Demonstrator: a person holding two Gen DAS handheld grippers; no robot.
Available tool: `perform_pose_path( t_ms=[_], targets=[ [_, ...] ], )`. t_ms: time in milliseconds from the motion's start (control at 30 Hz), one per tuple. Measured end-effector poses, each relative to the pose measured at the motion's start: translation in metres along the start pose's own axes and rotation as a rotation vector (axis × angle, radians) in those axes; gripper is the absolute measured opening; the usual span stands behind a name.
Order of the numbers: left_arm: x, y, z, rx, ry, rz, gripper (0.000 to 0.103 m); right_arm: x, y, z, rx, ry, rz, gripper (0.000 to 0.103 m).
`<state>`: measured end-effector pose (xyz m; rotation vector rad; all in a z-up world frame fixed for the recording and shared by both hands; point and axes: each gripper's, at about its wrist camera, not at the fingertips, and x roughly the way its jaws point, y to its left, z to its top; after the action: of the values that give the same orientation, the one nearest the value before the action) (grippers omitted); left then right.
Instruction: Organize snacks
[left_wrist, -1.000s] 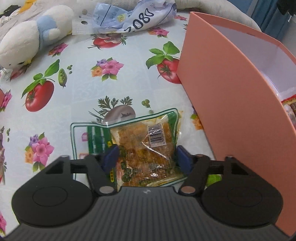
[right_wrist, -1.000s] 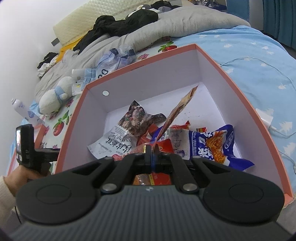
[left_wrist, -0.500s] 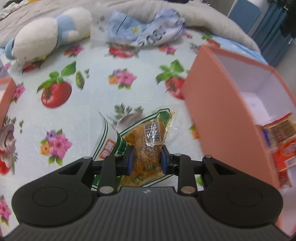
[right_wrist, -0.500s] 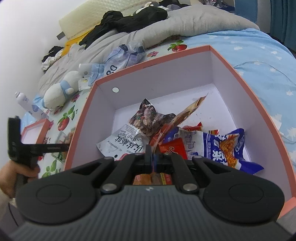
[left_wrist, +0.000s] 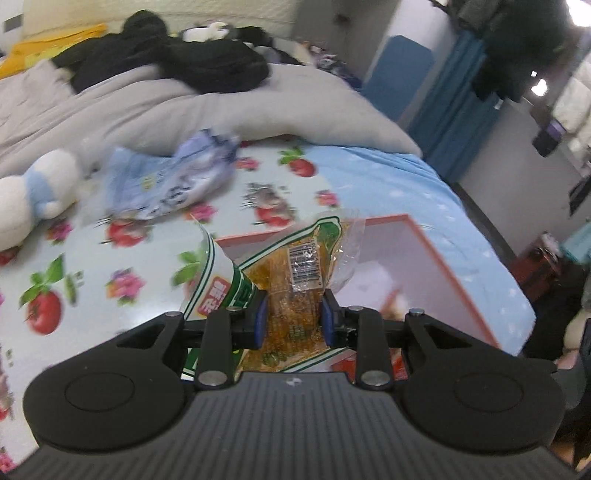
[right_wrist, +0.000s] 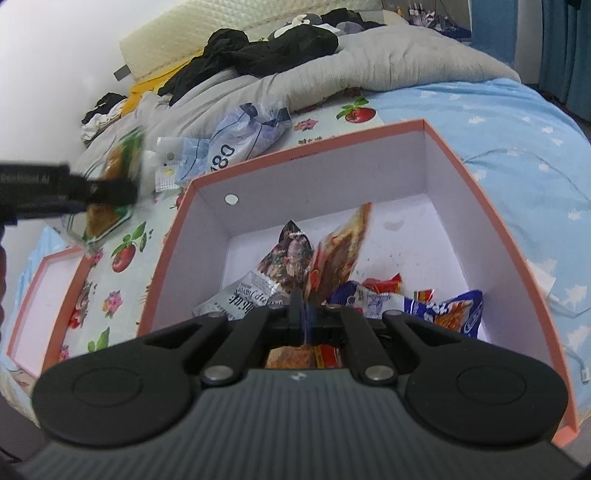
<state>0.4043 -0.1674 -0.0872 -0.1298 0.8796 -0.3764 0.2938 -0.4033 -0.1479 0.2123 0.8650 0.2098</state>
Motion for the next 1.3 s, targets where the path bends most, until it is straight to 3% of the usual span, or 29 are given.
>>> perform_pose_path(
  t_ms=[100, 233, 300, 333, 367, 433, 800, 1033, 1300],
  targets=[
    [0.016, -0.022, -0.002, 0.011, 0.027, -0.012, 0.036, -0.004, -0.001, 0.002, 0.003, -0.007, -0.01, 0.007],
    [0.031, -0.032, -0.011, -0.001, 0.061, -0.025, 0.07, -0.01, -0.005, 0.002, 0.012, -0.001, -0.028, 0.007],
    [0.034, -0.03, -0.013, -0.008, 0.07, -0.019, 0.077, -0.012, -0.007, 0.003, 0.002, 0.004, -0.059, 0.009],
    [0.033, -0.031, -0.013, -0.012, 0.069, -0.011, 0.08, -0.014, -0.008, 0.003, 0.0, 0.001, -0.078, 0.019],
    [0.03, -0.03, -0.013, -0.018, 0.063, -0.009, 0.083, -0.017, -0.01, 0.003, 0.007, -0.009, -0.083, 0.037],
    [0.025, -0.025, -0.01, -0.038, 0.058, -0.013, 0.083, -0.023, -0.016, 0.004, 0.037, -0.029, -0.081, 0.053],
    [-0.073, -0.041, 0.001, 0.029, -0.088, -0.039, 0.083, -0.109, -0.003, 0.025, 0.037, -0.209, -0.069, 0.052],
    [-0.128, -0.064, -0.033, 0.135, -0.178, -0.047, 0.083, -0.166, 0.016, 0.009, 0.029, -0.318, -0.04, 0.052],
    [-0.169, -0.076, -0.077, 0.148, -0.261, -0.061, 0.083, -0.2, 0.037, -0.028, -0.002, -0.396, -0.006, 0.052]
  ],
)
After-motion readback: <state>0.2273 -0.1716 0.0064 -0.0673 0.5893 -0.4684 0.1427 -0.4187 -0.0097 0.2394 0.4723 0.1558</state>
